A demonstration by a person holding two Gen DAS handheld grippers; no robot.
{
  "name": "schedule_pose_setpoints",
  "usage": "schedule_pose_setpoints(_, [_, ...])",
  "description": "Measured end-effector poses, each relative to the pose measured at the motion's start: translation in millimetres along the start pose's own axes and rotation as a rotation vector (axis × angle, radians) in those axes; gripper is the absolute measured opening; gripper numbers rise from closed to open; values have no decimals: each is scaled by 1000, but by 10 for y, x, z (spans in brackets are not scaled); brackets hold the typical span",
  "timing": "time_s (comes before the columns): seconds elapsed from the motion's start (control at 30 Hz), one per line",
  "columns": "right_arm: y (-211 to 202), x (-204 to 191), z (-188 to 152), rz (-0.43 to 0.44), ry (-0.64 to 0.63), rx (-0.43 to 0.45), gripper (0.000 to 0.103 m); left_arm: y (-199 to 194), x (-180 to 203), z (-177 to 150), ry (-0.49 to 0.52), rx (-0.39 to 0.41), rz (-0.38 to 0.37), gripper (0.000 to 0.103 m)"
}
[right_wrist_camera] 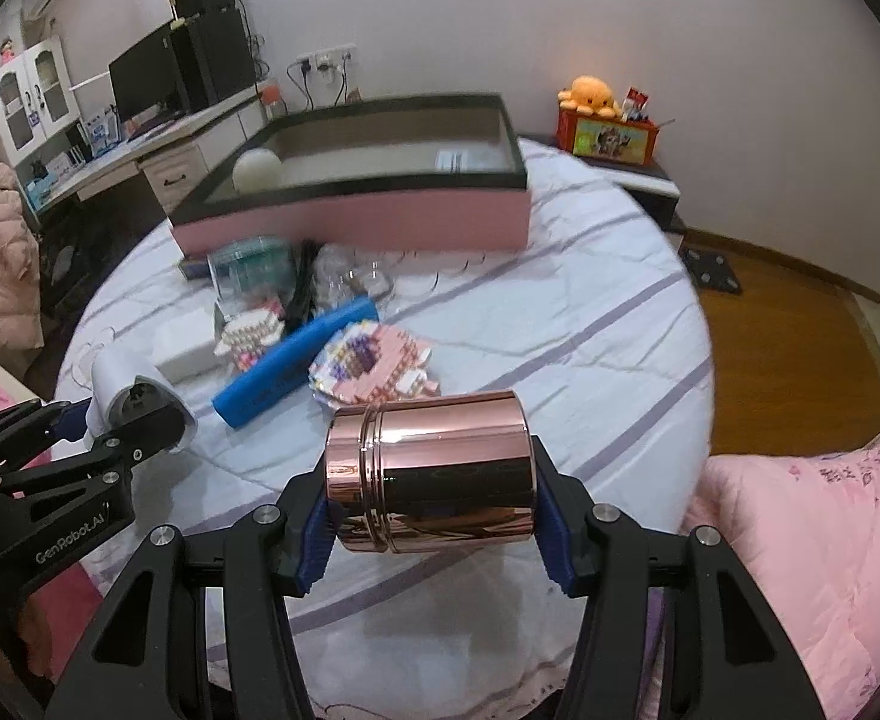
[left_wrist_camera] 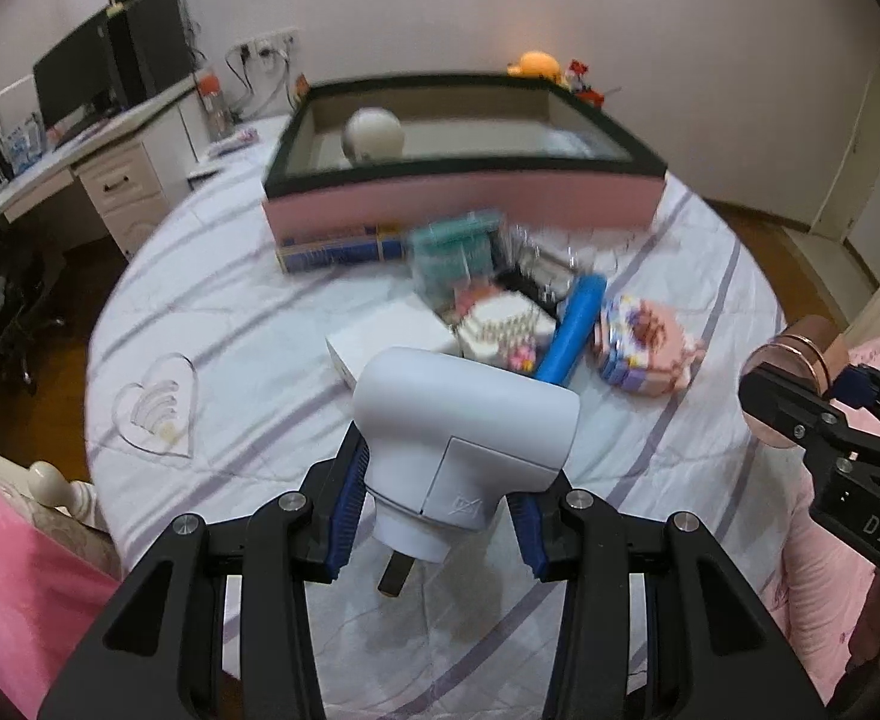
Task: Organize rigid objects
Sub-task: 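Grasp the white plug adapter with the left gripper while the right grasps the rose-gold can, then carry the plug adapter and rose-gold can over the tray with both grippers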
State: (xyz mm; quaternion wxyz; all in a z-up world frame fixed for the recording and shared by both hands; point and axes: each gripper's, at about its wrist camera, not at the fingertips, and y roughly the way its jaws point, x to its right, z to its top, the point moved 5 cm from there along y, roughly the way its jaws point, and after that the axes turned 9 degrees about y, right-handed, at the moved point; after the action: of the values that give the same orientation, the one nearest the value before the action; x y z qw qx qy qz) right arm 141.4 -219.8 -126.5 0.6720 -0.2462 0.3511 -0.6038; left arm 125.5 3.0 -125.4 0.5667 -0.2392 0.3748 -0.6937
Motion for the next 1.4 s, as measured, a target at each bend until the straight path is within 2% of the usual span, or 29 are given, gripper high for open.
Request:
schedule_pose_setpoints(0.47, [-802, -94, 370, 35, 1, 234, 57, -680, -190, 535, -29, 205, 53, 43])
schedule_pose_setpoints(0.83, [-1209, -249, 560, 65, -10, 371, 57, -1088, -296, 681, -36, 335, 90, 43])
schedule_pose_setpoints(1.1, [-1217, -292, 581, 112, -11, 373, 57, -1176, -331, 651, -41, 355, 93, 43])
schedule_pose_setpoints(1.4, [-1213, -278, 600, 101, -8, 381, 57, -1142, -304, 649, -39, 339, 96, 43])
